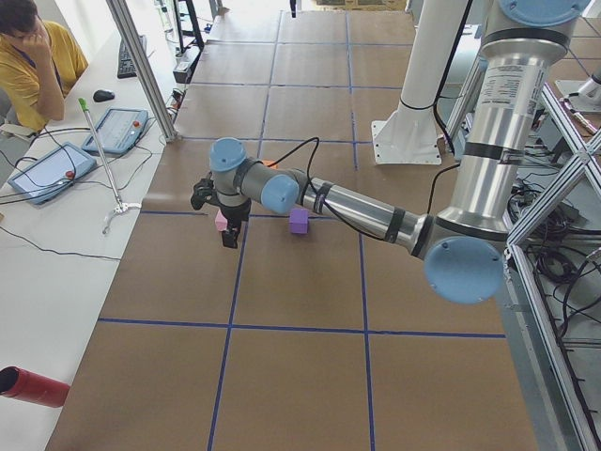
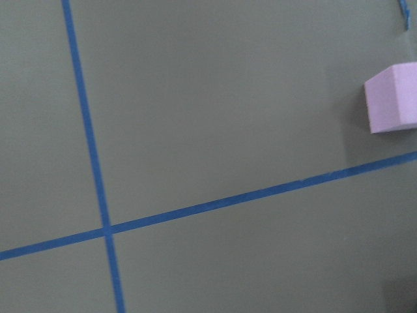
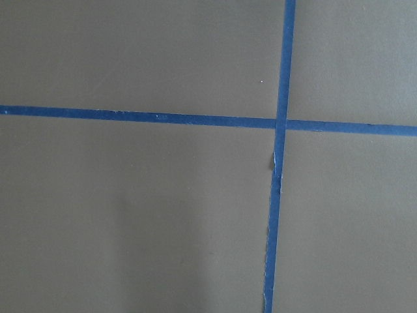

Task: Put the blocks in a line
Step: 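Move the left gripper over the orange cube and grasp it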

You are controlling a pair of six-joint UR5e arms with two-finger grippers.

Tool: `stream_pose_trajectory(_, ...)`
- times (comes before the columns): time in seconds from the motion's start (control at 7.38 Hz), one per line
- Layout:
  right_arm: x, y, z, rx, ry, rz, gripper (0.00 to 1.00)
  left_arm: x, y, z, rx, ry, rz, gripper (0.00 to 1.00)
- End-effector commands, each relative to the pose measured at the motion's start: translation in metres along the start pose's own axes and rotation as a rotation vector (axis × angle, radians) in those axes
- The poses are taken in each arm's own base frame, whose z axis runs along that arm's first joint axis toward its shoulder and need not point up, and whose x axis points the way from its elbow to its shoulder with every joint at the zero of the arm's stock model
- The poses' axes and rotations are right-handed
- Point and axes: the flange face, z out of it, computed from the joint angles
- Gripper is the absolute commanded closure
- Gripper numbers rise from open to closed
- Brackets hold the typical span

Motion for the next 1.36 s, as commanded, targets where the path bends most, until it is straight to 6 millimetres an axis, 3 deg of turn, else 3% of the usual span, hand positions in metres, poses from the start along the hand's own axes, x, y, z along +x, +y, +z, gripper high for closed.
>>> stream_pose_trajectory(0.0, 0.0, 0.0, 0.0, -0.001, 0.0, 0.001, 0.0, 0.165, -0.024, 0.025, 0.006, 0.123, -0.01, 0.0)
stream_pose_trajectory(0.14, 0.0, 0.0, 0.0, 0.0, 0.0, 0.0, 0.0, 0.23, -0.009, 0.047, -0.036, 0.175, -0.029, 0.0)
stream_pose_trajectory(0.41, 0.0, 0.0, 0.0, -0.001, 0.0, 0.001, 0.0, 0.305, 0.011, 0.087, 0.06, 0.117, 0.039, 0.0)
stream_pose_trajectory(0.54, 0.0, 0.0, 0.0, -0.001, 0.0, 0.001, 0.0, 0.306, 0.011, 0.102, 0.099, 0.061, 0.019, 0.0)
stream_pose_trajectory(0.68, 0.0, 0.0, 0.0, 0.0, 0.0, 0.0, 0.0, 0.311, 0.005, 0.104, 0.097, 0.057, -0.025, 0.0)
stream_pose_trajectory(0.81, 0.0, 0.0, 0.0, 0.0, 0.0, 0.0, 0.0, 0.327, -0.007, 0.114, 0.088, 0.051, -0.065, 0.0)
stream_pose_trajectory(0.95, 0.0, 0.0, 0.0, 0.0, 0.0, 0.0, 0.0, 0.337, -0.002, 0.135, 0.063, 0.036, -0.081, 0.0)
stream_pose_trajectory(1.22, 0.0, 0.0, 0.0, 0.0, 0.0, 0.0, 0.0, 0.333, 0.0, 0.155, 0.088, -0.012, -0.078, 0.0)
